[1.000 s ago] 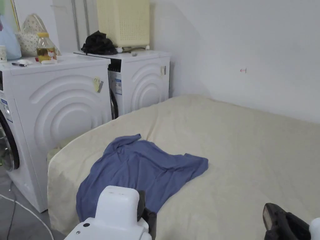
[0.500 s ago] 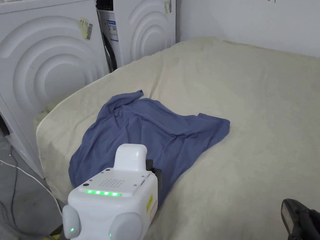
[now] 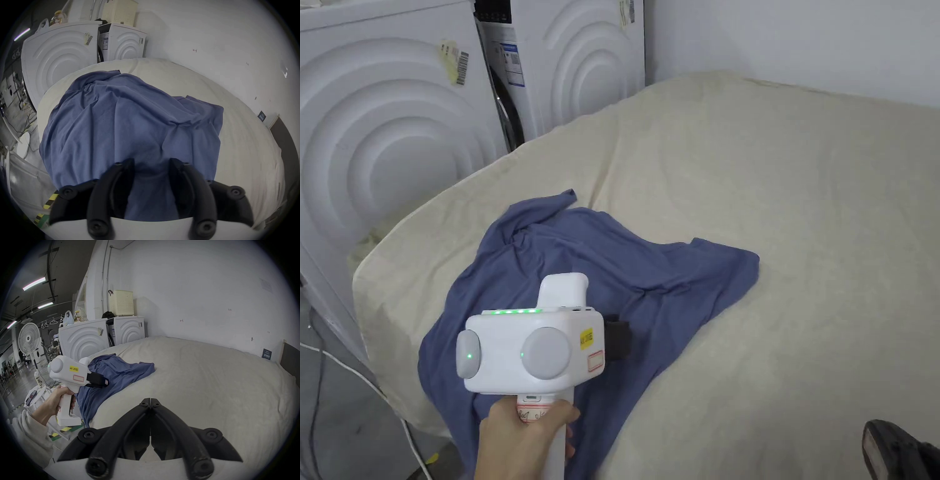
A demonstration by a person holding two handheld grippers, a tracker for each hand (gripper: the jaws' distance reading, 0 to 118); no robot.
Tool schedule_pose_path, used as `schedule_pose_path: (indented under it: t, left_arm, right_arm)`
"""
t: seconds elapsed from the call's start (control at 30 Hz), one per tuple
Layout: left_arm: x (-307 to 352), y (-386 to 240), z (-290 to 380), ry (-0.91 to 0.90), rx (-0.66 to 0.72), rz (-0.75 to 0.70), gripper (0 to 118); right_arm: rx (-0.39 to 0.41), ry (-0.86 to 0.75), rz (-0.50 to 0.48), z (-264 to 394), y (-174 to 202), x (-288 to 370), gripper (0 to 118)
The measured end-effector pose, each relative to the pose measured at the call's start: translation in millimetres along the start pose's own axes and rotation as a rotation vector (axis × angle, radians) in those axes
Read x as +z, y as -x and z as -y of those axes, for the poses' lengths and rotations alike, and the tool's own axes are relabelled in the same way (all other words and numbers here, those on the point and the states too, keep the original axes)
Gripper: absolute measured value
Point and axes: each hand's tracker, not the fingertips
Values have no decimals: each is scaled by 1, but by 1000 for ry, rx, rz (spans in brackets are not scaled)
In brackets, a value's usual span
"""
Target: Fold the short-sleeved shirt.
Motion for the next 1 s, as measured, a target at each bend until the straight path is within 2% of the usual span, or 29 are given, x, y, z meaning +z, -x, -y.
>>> schedule_pose_path:
  t: [0.03,0.13,0.2,0.37,0.43,0.47,0.53,0.57,0.63,0.73,0.87,0.93,0.97,1.0]
  left_arm:
    - [-7,1,5,8,-27,-1,51]
    - [-3,-2,20,-130,-202,-21,51]
    - [-1,-11,32,-177,-250,-60,51]
    - [10,-22,23,-108,-168,-91,51]
    - [14,-22,23,-128,-211,-76,52]
    - [19,-24,21,-122,-266,-105,56]
    - [26,-27,22,-145,-341,-156,82]
    - [30,-27,24,-192,-337,-173,98]
    - [35,-22,25,-240,-291,-94,113]
    - [32,-19,22,-207,-228,-35,114]
    - [4,-21,21,-38,-276,-71,113]
    - [-5,-18,26,5,-190,-37,112]
    - [-1,-13,28,-37,-119,-16,111]
    - [1,-13,24,-32,-122,-21,109]
  right_arm:
    - [-7,2,0,-1,-1,-1,0]
    - [-38,5,-8,0,-5,-3,0]
    - [-46,10,-14,1,-6,-2,0]
    - [-25,26,-8,5,-11,3,0]
    - [-34,31,-7,6,-16,3,0]
    - [-45,30,-9,5,-18,3,0]
    - [-61,30,-9,4,-20,1,0]
    - [-66,29,-9,3,-20,1,0]
    - [-69,28,-14,3,-20,2,0]
    - [-46,33,-21,4,-16,2,0]
    - [-38,42,-34,5,-14,2,0]
    - [-32,41,-37,4,-14,2,0]
    - [-26,38,-35,3,-14,2,0]
    - [-22,37,-33,3,-14,2,0]
